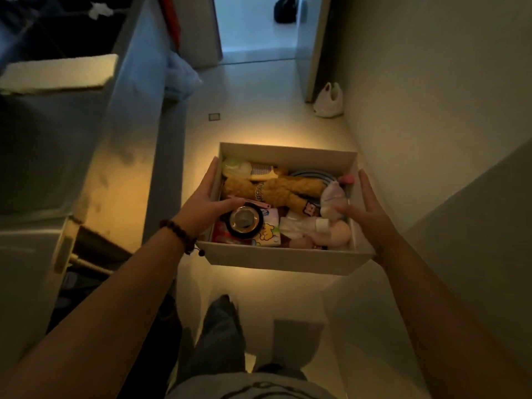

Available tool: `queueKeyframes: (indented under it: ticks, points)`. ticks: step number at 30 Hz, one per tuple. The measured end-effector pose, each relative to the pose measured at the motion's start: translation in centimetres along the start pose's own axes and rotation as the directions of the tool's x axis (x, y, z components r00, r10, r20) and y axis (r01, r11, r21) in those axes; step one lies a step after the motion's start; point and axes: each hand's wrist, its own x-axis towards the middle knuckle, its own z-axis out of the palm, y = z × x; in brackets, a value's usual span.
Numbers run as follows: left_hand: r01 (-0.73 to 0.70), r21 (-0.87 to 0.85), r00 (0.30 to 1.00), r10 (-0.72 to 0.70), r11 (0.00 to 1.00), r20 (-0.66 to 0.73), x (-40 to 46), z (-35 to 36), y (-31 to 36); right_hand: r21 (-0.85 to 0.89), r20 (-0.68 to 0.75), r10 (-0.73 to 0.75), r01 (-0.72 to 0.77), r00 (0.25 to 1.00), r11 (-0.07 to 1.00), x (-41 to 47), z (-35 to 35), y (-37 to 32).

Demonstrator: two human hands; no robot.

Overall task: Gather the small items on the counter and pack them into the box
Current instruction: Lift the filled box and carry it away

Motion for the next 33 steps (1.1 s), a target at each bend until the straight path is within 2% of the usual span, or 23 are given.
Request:
queueKeyframes:
  ticks: [7,12,17,21,26,33]
  points:
    - [-0.045,0.045,0.977,0.035,0.998,0.211,16.1,0.3,1.9,-0.015,-0.192,0.090,-0.094,0.977,0.995,10.9,-2.8,2.2]
    - [-0.092,0.105,0.922,0.045,0.990,0.384,30.4,-0.2,5.5,0.018,-0.360,0.119,-0.121,0.925,0.993,19.9,-3.2,1.7]
    - [-0.176,0.180,0.838,0.051,0.968,0.544,42.4,1.7,9.6,0.065,-0.544,0.172,-0.163,0.821,0.984,26.0,-4.3,0.7]
    - [-0.198,0.204,0.749,0.013,0.959,0.663,48.5,5.9,11.2,0.165,-0.670,0.246,-0.182,0.700,0.969,27.3,-6.5,1.4]
    - [-0.191,0.189,0.622,-0.030,0.963,0.782,53.5,13.2,11.9,0.322,-0.712,0.339,-0.143,0.615,0.936,27.7,-10.8,3.4]
    - [-0.208,0.181,0.503,-0.054,0.961,0.863,58.2,23.8,13.0,0.340,-0.805,0.344,-0.099,0.484,0.935,28.4,-18.2,5.8]
